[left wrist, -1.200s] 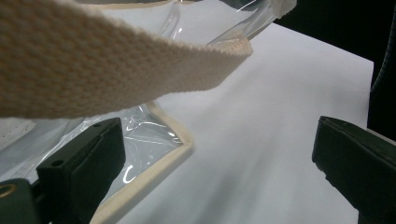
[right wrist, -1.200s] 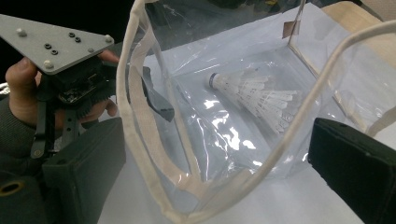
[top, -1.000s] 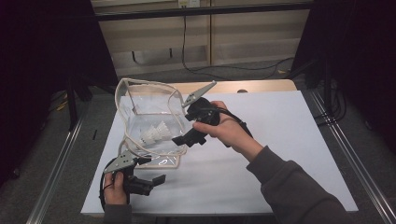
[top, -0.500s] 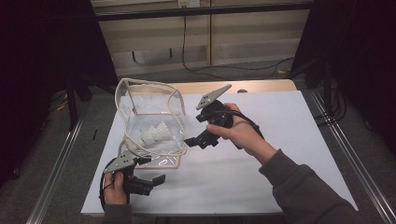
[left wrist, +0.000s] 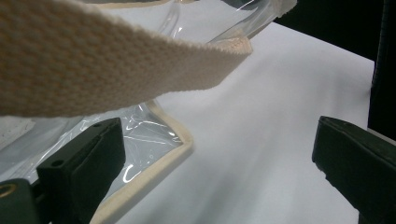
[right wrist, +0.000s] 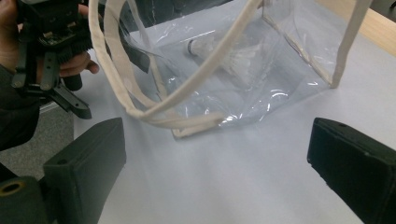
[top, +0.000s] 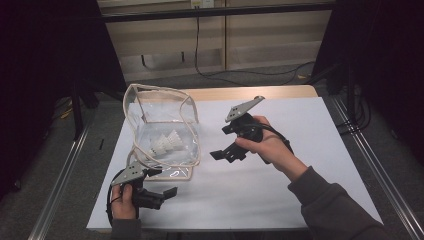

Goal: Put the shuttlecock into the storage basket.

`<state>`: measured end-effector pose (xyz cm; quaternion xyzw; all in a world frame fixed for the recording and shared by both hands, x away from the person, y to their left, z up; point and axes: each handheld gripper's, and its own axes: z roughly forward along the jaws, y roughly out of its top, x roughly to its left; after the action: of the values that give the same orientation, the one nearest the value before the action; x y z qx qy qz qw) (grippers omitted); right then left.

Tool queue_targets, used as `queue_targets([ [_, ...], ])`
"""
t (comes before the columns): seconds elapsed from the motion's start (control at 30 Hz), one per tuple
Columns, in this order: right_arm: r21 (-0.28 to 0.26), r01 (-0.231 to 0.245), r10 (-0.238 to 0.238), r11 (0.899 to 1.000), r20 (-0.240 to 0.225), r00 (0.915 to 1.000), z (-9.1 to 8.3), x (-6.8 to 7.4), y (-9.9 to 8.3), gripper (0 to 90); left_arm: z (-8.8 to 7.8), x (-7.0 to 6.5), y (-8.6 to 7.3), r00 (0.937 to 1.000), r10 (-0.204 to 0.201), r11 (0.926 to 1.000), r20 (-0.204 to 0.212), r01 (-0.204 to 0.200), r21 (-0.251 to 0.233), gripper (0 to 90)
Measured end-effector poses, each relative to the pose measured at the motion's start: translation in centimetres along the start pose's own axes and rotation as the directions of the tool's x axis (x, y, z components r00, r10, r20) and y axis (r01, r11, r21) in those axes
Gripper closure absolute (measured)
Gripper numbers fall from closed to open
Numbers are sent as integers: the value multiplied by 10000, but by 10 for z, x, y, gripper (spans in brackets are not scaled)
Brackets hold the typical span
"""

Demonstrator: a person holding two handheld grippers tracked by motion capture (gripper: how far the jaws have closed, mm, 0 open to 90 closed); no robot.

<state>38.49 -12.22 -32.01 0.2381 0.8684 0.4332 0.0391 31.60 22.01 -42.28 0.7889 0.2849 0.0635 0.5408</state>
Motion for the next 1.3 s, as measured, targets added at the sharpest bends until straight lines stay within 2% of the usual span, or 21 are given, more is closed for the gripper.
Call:
queue_targets([
  [0.23, 157, 4, -7, 9999, 162, 9999, -1, -6, -19, 44, 0, 0, 0, 10000, -15, 10000, -9, 15, -5, 28],
  [0.47, 50, -230, 229, 9997, 157, 9996, -3, -11, -35, 44, 0, 0, 0, 10000, -6, 10000, -17, 6, -15, 28],
  [1.3, -108, -704, 708, 9975, 462, 9964, -19, -20, -77, 44, 0, 0, 0, 10000, 31, 10000, -35, -32, -21, 28],
])
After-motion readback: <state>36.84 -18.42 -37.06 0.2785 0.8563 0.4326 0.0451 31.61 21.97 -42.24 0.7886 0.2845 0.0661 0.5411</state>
